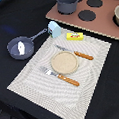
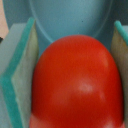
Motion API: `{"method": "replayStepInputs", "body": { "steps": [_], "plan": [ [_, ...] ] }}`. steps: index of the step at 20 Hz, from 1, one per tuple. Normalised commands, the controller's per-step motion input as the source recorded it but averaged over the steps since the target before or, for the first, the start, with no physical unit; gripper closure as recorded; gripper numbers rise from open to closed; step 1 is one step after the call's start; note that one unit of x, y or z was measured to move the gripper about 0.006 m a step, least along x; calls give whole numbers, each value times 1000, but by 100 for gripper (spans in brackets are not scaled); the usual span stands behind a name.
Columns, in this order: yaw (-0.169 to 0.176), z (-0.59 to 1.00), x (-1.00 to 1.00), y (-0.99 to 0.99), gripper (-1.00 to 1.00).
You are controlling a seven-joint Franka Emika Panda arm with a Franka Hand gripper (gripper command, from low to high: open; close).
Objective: Interact with the objects in diverse but meaningful ways.
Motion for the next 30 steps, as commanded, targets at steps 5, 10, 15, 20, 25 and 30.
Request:
{"method": "replayStepInputs", "body": {
  "steps": [5,10,15,20,25,30],
  "plan": [
    [0,-223,149,12,100],
    [0,-237,128,0,100],
    [0,-227,128,0,100],
    [0,108,69,71,-100],
    [0,549,0,253,-100],
    [11,722,-8,325,-100]
  ]
}}
